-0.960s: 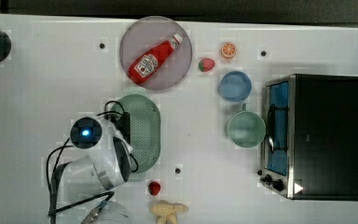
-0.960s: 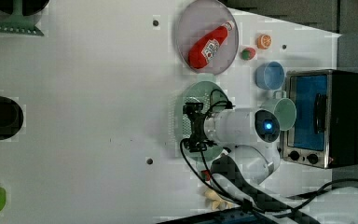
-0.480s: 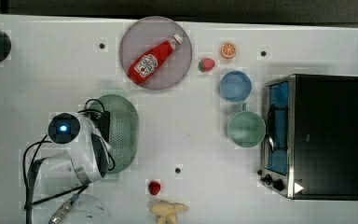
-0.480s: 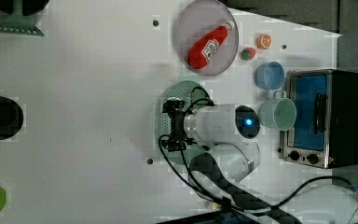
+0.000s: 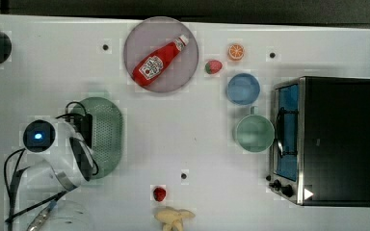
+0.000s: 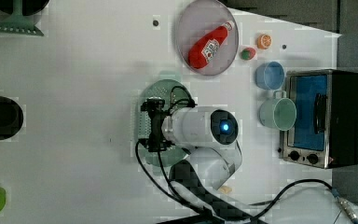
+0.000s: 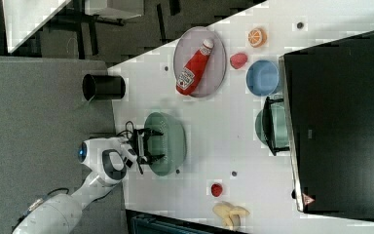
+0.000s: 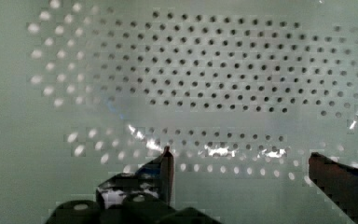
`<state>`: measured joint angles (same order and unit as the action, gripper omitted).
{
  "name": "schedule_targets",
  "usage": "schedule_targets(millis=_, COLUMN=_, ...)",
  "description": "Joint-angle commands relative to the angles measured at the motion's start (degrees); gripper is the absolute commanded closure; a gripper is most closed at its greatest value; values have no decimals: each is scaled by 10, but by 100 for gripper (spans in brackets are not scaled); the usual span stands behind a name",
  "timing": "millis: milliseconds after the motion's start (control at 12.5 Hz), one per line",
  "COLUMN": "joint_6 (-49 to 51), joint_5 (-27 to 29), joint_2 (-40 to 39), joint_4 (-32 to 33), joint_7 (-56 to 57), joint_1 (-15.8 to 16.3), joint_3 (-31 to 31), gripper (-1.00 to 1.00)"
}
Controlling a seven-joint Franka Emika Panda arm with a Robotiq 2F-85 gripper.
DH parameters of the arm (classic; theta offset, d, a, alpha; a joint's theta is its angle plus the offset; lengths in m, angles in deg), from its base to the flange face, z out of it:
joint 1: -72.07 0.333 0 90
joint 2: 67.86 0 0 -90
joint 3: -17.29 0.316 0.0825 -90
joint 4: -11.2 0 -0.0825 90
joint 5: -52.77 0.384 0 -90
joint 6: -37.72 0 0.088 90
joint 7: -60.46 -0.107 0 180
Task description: Drag strainer right to left.
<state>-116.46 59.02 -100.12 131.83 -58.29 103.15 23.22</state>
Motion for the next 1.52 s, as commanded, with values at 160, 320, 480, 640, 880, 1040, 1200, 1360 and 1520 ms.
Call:
schedule_targets(millis=160, joint_6=10, joint_5=13, joint_2=-25, joint_4=-49, joint_7=-33, joint_1=22, joint_3=13, gripper=-100)
schedule_targets(millis=320, joint_6=15, joint_5=14, joint_2=-34, joint_4=-65, joint_7=-35, joint_1=29, joint_3=13, gripper=-100)
schedule_targets(millis=480, joint_6=15, joint_5=15, joint_2=-41, joint_4=-74, joint_7=-35, joint_1=36, joint_3=13, gripper=-100)
schedule_targets(millis=640, joint_6=11, joint_5=17, joint_2=-47, joint_4=-85, joint_7=-35, joint_1=42, joint_3=13, gripper=-100)
schedule_targets(millis=880, joint_6=12, joint_5=23, joint_2=-50, joint_4=-93, joint_7=-35, joint_1=47, joint_3=12, gripper=-100)
schedule_targets(millis=1040, joint_6=25, joint_5=22, joint_2=-36, joint_4=-92, joint_7=-32, joint_1=46, joint_3=4, gripper=-100)
schedule_targets(millis=1200, joint_6=84, joint_5=21, joint_2=7, joint_4=-83, joint_7=13, joint_1=45, joint_3=-20, gripper=-100)
schedule_targets(millis=1360, joint_6=155, joint_5=21, joint_2=70, joint_4=-84, joint_7=119, joint_1=41, joint_3=-51, gripper=-100)
schedule_targets(millis=1520, joint_6=207, joint_5=21, joint_2=141, joint_4=-84, joint_7=216, joint_1=36, joint_3=-97, gripper=-100)
